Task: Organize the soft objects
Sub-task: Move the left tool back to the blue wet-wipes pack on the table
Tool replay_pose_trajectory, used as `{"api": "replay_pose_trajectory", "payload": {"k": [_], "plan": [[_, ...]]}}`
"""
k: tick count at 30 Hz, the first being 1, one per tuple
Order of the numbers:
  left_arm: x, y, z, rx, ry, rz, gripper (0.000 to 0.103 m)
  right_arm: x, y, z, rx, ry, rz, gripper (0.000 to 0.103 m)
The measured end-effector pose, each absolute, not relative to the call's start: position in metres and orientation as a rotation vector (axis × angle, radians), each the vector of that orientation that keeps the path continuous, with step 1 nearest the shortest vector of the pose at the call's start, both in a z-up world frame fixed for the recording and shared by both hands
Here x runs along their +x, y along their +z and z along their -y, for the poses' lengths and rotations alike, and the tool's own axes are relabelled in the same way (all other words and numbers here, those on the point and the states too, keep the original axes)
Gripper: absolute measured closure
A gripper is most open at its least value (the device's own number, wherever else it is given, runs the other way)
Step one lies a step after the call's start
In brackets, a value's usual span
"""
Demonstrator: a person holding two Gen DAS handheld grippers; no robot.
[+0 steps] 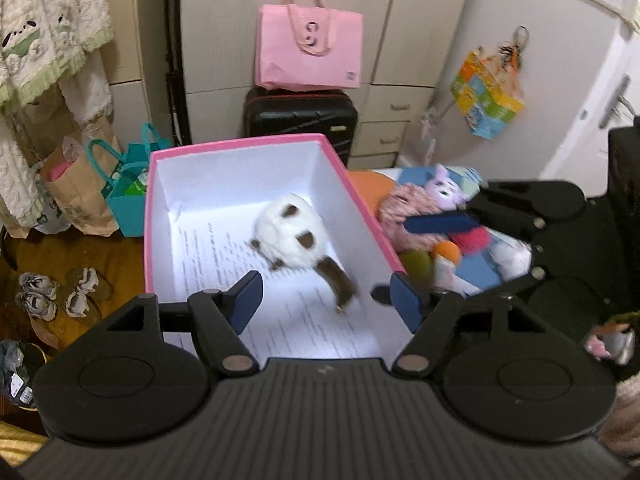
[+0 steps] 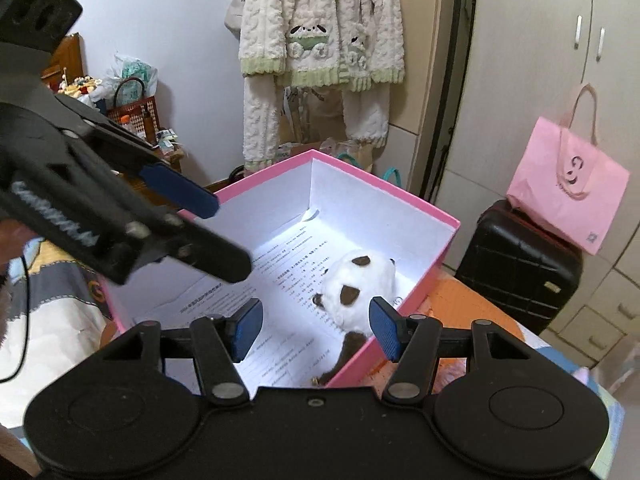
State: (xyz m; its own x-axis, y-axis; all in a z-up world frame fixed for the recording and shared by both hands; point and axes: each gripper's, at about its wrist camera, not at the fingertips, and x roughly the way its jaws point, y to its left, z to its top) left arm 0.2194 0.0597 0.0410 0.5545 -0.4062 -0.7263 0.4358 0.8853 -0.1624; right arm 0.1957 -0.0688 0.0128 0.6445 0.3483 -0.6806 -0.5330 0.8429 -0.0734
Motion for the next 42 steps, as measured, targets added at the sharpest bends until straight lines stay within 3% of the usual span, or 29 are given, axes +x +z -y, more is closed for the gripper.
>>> {"api": "replay_pose_trajectory", "payload": {"k": [9,19,36,42], "plan": [[0.147,0.063,-0.040,0.138,-0.550,-0.791,0.025,0.129,0.042,0.090,-0.261,0.512,-0.652,0.039],[0.092,0.061,-0.002,0.248,-0.688,-0.760,0.024,0.056,0.039,0.126,-0.227,0.468,-0.607,0.037],[0.101,0.001,0.072,0.254,-0.900,-0.840,0.024,0.011,-0.024,0.195,-0.149,0.346,-0.671,0.035],[0.126,-0.031,0.087,0.178,-0.929,-0.867,0.024,0.003,-0.046,0.214,-0.137,0.374,-0.613,0.033]]}}
